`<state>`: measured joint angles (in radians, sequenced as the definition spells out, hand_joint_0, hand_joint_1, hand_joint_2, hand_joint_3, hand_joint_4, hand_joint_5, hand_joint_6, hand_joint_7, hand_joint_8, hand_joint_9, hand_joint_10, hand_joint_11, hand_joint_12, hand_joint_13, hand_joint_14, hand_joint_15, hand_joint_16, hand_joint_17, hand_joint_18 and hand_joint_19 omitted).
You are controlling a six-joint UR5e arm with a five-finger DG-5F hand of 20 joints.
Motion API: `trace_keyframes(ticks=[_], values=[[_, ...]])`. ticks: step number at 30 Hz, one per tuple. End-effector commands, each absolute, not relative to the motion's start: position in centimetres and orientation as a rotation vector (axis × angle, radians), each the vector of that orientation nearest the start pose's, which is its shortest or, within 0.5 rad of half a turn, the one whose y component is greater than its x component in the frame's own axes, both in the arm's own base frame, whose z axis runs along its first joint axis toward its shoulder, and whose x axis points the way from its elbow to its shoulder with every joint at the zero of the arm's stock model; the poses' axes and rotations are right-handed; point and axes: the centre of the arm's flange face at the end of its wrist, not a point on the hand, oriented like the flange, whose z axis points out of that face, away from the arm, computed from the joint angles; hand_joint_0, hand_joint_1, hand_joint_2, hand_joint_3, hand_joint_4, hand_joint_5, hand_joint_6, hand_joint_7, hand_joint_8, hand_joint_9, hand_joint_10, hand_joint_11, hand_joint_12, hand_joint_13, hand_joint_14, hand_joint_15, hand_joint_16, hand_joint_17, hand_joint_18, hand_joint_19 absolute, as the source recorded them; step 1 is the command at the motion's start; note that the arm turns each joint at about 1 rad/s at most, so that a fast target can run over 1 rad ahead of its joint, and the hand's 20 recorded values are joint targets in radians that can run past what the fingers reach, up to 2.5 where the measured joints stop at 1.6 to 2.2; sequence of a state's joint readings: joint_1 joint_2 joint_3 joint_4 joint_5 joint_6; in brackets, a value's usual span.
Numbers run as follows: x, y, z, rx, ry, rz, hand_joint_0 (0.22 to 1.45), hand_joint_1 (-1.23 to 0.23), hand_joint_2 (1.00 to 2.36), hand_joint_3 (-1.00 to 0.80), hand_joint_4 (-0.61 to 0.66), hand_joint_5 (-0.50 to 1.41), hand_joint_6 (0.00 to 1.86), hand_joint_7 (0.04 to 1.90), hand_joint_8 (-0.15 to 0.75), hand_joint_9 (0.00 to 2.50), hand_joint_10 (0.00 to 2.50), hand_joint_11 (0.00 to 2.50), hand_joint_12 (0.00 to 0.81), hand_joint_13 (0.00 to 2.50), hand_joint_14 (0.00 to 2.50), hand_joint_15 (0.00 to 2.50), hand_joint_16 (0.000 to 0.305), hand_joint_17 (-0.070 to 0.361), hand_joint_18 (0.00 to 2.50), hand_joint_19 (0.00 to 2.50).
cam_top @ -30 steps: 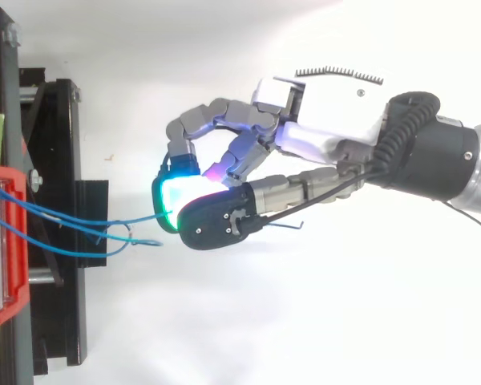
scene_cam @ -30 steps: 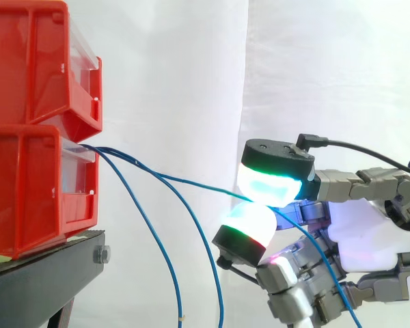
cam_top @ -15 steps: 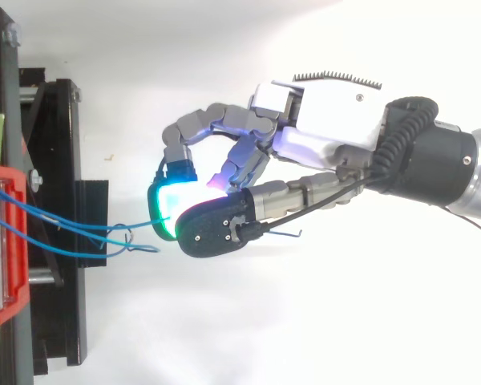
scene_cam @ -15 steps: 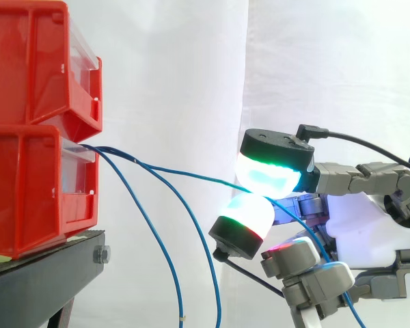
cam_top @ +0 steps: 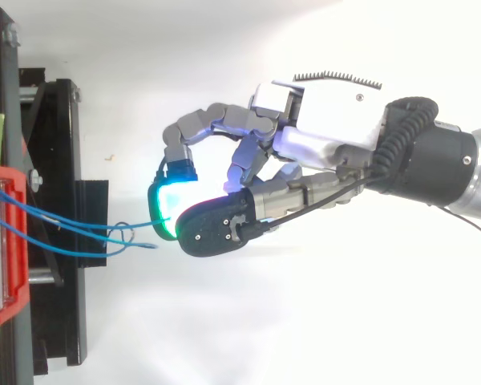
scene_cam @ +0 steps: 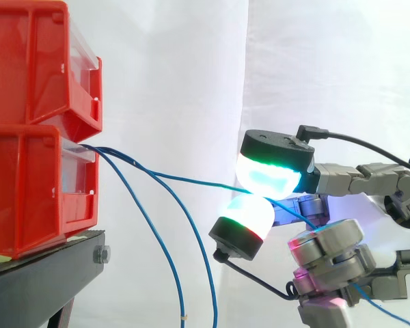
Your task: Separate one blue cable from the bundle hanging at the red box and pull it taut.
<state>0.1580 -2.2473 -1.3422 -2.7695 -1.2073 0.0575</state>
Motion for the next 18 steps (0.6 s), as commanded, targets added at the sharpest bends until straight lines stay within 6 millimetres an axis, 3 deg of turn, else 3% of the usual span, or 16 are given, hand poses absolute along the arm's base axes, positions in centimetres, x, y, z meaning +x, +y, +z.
trace_keyframes(ticks=[1, 9, 13, 18], values=[[72.27, -5.57, 21.76, 1.376, 1.084, 1.048, 0.66, -0.72, 1.03, -0.11, 0.03, -0.17, 0.86, 1.27, 0.311, 1.26, 0.79, 1.83, 0.400, 0.97, 2.12, 1.49, 0.048, 0.108, 1.25, 1.18], [72.19, -5.28, 21.69, 1.375, 1.097, 1.037, 0.67, -0.71, 1.03, -0.15, 0.06, -0.18, 0.86, 1.23, 0.321, 1.21, 1.04, 1.81, 0.411, 0.89, 2.48, 1.47, 0.047, 0.106, 1.32, 1.34], [72.04, -5.31, 21.57, 1.379, 1.110, 1.025, 0.67, -0.70, 1.03, -0.16, 0.06, -0.18, 0.86, 1.22, 0.325, 1.17, 1.17, 1.75, 0.412, 0.87, 2.50, 1.48, 0.045, 0.102, 1.37, 1.43], [72.04, -5.41, 21.59, 1.367, 1.114, 1.002, 0.67, -0.69, 1.03, -0.18, 0.05, -0.19, 0.87, 1.18, 0.307, 1.03, 1.55, 1.66, 0.400, 0.84, 2.50, 1.51, 0.044, 0.099, 1.40, 1.49]])
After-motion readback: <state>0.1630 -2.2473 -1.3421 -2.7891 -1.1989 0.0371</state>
